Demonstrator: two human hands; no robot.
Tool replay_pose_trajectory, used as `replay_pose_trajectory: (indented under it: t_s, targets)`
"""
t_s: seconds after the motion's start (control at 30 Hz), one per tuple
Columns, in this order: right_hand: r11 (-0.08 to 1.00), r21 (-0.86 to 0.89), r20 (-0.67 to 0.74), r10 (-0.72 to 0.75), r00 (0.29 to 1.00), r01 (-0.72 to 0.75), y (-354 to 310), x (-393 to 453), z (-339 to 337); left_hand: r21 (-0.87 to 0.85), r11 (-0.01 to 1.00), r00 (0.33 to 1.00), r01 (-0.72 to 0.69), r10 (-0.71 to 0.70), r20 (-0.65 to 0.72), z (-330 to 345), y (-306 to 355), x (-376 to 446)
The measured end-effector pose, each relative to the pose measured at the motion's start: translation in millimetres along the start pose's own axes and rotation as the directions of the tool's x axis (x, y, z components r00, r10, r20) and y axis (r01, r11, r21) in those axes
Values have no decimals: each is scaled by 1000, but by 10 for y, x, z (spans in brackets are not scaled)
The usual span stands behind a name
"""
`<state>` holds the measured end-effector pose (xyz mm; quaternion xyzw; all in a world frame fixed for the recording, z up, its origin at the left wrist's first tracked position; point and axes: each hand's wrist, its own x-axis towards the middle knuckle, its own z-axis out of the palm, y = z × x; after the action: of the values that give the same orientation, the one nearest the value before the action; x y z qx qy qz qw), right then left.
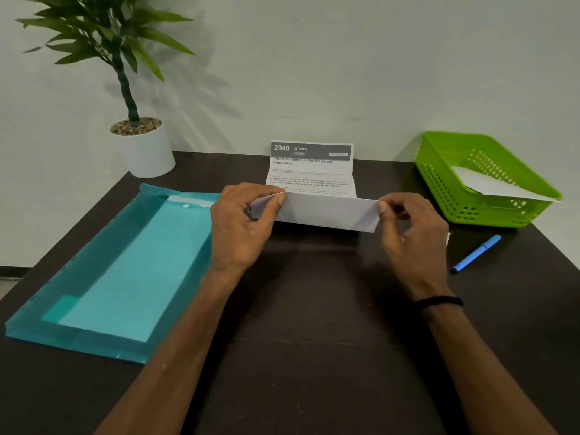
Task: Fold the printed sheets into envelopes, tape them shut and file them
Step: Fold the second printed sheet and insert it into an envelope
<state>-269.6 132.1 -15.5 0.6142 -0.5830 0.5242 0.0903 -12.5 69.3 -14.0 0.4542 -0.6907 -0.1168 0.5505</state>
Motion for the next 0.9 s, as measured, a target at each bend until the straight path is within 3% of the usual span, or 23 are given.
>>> replay_pose_trajectory:
  t_s: [0.07,0.17,0.3,0.37,0.43,0.53,0.6,0.67,0.73,0.8,0.9]
  targets:
    - [987,102,7,125,992,-125,-45,-1,-5,-195,971,990,141,-138,33,6,14,9]
    - [899,301,57,316,947,-319,-101,19,-2,-457,829,941,323,-333,60,-7,48,39]
    - [661,552,284,425,859,-509,-130,25,18,-537,709,873,458,-471,123,39,47,19]
    - [559,572,450,399,799,-601,-134,-3,24,-544,681,852,490,-506,135,54,43,21]
    - [529,551,518,390,762,-645,-132,-22,31,-569,632,821,526,-552,147,43,55,34]
    - [506,569,486,428,762,-648,-114,-29,65,-673,393,710,626,-644,284,4,92,74]
    - [446,624,442,475,761,-642,-117,-34,90,-689,252,669,679,-598,441,-8,129,64]
    - [404,661,409,513,755,-633,-130,-44,122,-613,273,648,741,-529,548,34,182,13]
    - [401,669,402,514,758,-626,-150,-64,154,-527,374,646,763,-476,596,126,258,-84]
    - [408,667,422,483,767,-624,-176,-90,176,-478,461,660,748,-437,611,226,322,-185]
    - [429,640,465,444,766,-638,-222,-116,193,-468,509,685,722,-434,585,297,330,-276]
